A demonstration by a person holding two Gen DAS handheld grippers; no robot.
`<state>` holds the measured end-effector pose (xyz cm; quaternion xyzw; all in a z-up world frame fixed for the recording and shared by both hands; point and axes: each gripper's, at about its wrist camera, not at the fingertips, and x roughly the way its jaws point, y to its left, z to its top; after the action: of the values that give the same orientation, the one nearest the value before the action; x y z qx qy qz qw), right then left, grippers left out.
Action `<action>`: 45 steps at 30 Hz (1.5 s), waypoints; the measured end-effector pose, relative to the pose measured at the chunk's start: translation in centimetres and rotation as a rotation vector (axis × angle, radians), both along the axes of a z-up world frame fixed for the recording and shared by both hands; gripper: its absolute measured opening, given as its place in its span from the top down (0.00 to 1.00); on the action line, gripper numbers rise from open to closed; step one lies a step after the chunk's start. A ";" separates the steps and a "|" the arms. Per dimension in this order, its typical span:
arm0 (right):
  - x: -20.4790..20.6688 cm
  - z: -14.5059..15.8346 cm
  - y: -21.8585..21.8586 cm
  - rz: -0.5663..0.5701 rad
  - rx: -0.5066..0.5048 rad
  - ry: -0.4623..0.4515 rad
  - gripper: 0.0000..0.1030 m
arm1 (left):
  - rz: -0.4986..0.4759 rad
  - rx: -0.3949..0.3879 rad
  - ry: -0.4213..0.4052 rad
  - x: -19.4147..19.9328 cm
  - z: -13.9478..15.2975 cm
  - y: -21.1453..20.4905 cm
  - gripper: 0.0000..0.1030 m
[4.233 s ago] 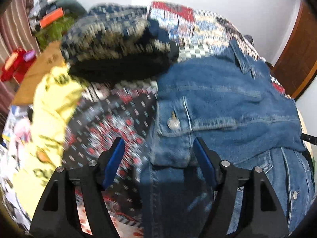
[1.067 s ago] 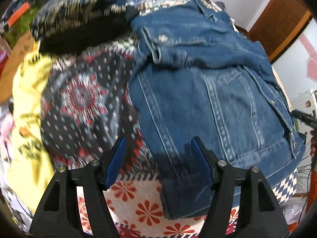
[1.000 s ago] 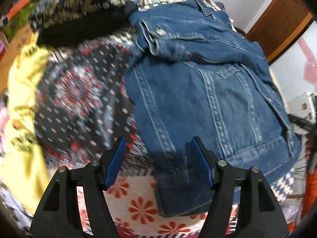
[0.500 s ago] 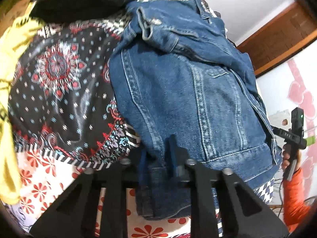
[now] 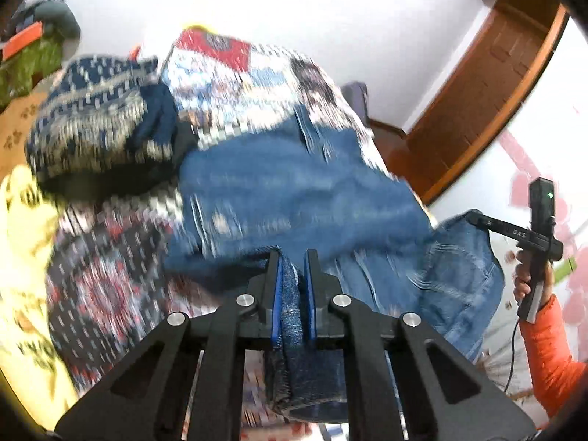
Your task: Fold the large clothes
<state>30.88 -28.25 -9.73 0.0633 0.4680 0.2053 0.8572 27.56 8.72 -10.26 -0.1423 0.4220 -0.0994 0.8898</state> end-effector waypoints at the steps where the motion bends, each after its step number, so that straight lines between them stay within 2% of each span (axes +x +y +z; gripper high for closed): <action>1: 0.7 0.7 0.0 -0.009 -0.003 -0.019 0.90 | 0.017 0.006 -0.020 0.6 0.7 0.4 0.91; 4: 4.3 1.9 -0.3 -0.048 0.002 -0.054 0.90 | 0.069 0.023 -0.088 3.1 2.5 1.6 0.93; 5: 5.7 1.8 -0.3 -0.061 0.014 -0.056 0.90 | 0.095 0.058 -0.114 4.3 3.0 1.9 1.00; 6: 6.4 1.9 -0.1 -0.070 0.024 -0.058 0.90 | 0.128 0.099 -0.139 5.5 3.4 2.2 1.00; 8: 8.4 1.5 -0.1 -0.096 0.040 -0.063 0.90 | 0.153 0.113 -0.164 7.9 3.3 3.1 1.00; 9: 9.6 1.0 0.0 -0.112 0.049 -0.056 0.90 | 0.165 0.115 -0.155 9.0 2.8 3.5 1.00; 11: 11.7 -0.8 0.4 -0.150 0.042 -0.027 0.90 | 0.174 0.123 -0.085 12.0 0.9 4.2 1.00; 16: 14.8 -7.6 1.3 -0.208 -0.087 0.099 0.90 | 0.167 0.138 0.074 15.2 -4.9 4.9 1.00; 18: 15.1 -10.1 1.5 -0.203 -0.132 0.138 0.90 | 0.165 0.152 0.113 15.2 -6.6 5.1 0.99; 20: 14.8 -11.9 1.2 -0.197 -0.130 0.191 0.90 | 0.157 0.192 0.139 14.8 -7.4 4.6 0.99; 23: 14.1 -11.7 0.3 -0.207 -0.095 0.206 0.88 | 0.132 0.264 0.162 13.8 -8.0 4.3 0.93; 25: 13.4 -10.5 -0.1 -0.199 -0.093 0.219 0.84 | 0.116 0.284 0.159 12.8 -7.5 4.2 0.87; 27: 12.6 -9.2 -0.5 -0.191 -0.093 0.211 0.83 | 0.111 0.297 0.146 11.8 -6.7 4.2 0.75; 28: 12.3 -8.5 -0.5 -0.188 -0.095 0.202 0.80 | 0.115 0.300 0.136 11.0 -6.2 4.2 0.60; 29: 11.7 -7.7 -0.7 -0.186 -0.098 0.191 0.78 | 0.123 0.302 0.122 10.3 -5.8 4.3 0.49; 30: 11.1 -7.0 -0.7 -0.182 -0.096 0.177 0.73 | 0.133 0.303 0.103 9.5 -5.4 4.5 0.47; 31: 10.2 -6.1 -0.9 -0.179 -0.089 0.159 0.66 | 0.140 0.304 0.092 8.9 -5.0 4.5 0.46; 34: 8.4 -4.8 -1.0 -0.171 -0.072 0.116 0.56 | 0.139 0.296 0.089 7.2 -4.6 4.6 0.46; 40: 6.0 -4.9 0.2 -0.115 -0.138 0.082 0.55 | 0.100 0.301 0.139 5.7 -6.6 3.8 0.46; 45: 3.9 -6.9 2.2 -0.045 -0.296 0.061 0.55 | 0.063 0.349 0.158 5.6 -8.6 2.6 0.46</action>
<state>34.80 -26.04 -16.64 -0.0473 0.5173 0.1129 0.8470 33.15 11.28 -18.85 -0.0061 0.4965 0.0148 0.8679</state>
